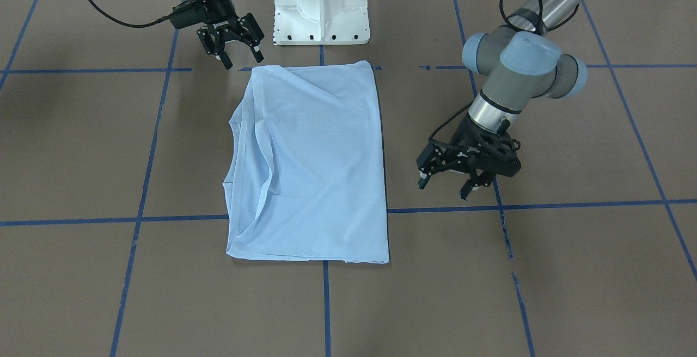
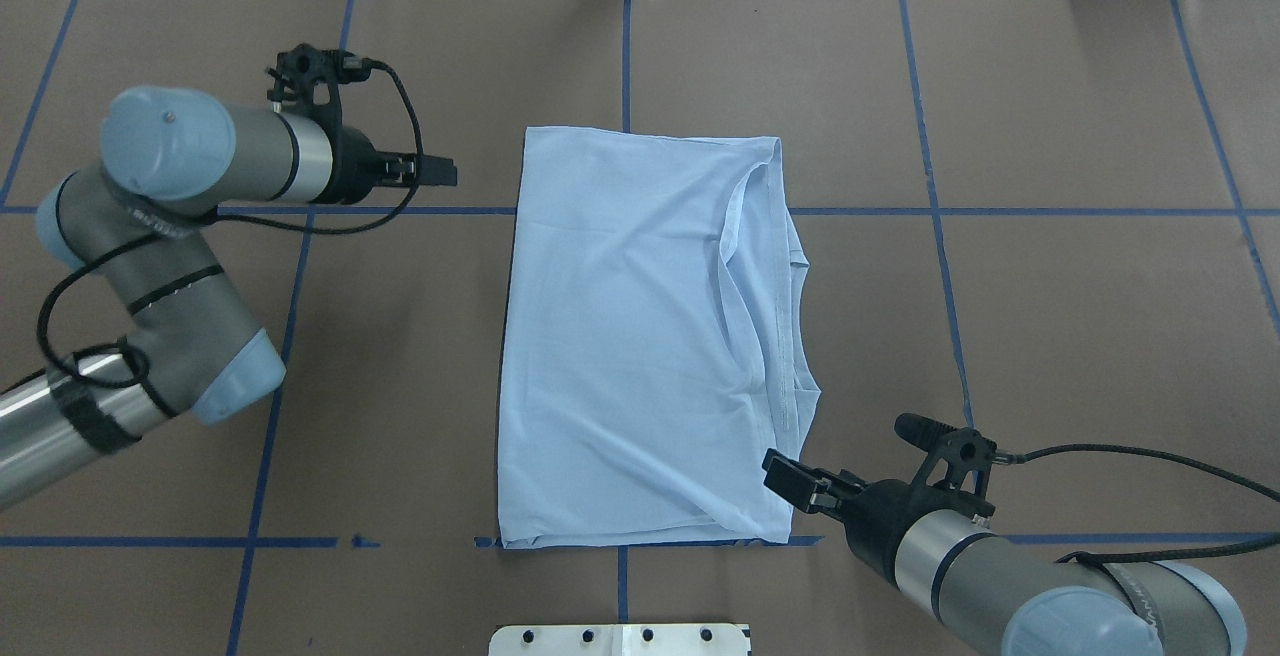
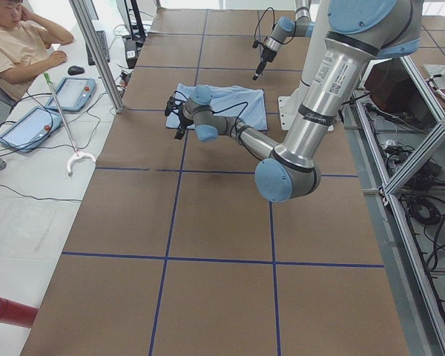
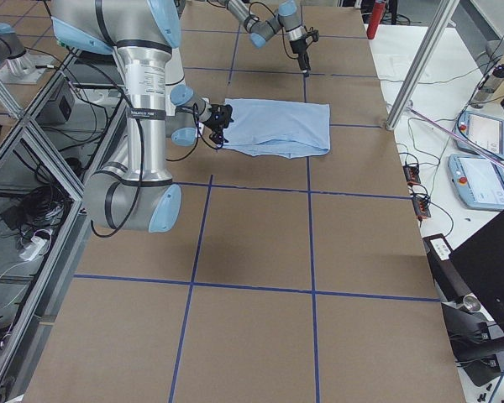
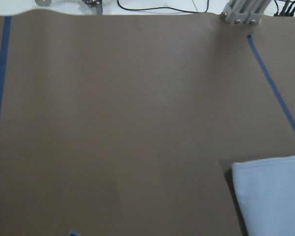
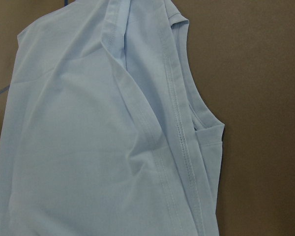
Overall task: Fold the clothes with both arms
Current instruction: 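Move both grippers to the shirt's near corners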
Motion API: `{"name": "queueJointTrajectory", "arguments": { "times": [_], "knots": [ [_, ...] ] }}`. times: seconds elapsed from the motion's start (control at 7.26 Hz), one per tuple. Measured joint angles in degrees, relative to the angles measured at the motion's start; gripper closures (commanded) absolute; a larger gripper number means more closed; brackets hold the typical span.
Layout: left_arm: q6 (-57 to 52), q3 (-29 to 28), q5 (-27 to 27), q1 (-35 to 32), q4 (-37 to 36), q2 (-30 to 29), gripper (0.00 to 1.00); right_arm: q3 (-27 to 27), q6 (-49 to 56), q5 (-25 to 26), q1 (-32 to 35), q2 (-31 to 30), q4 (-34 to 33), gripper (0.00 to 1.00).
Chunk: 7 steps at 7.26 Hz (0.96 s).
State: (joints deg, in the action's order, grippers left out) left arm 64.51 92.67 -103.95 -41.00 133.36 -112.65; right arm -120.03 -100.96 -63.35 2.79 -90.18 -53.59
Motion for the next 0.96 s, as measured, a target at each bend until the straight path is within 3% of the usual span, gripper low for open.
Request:
{"name": "queueJointTrajectory", "arguments": {
  "times": [0.28,0.55,0.69,0.83,0.96],
  "knots": [
    [9.7,12.14,4.01,9.31,-1.05,8.12,0.0,0.29,-1.86,-0.25,3.03,-0.39,0.32,0.0],
    [20.45,19.35,12.28,20.93,-7.78,10.93,0.01,0.44,-4.36,-1.74,5.74,0.1,-2.09,0.0],
    [25.76,20.7,16.39,26.47,-10.8,11.07,0.24,0.45,-5.69,-3.81,7.43,0.89,-4.32,0.0],
    [30.51,20.87,19.55,30.92,-12.28,11.0,0.36,0.48,-6.53,-5.54,8.84,1.63,-5.91,0.0],
    [34.92,20.29,21.29,34.21,-12.88,10.84,0.36,0.49,-7.07,-6.33,9.58,1.98,-6.59,0.0]
  ]
}}
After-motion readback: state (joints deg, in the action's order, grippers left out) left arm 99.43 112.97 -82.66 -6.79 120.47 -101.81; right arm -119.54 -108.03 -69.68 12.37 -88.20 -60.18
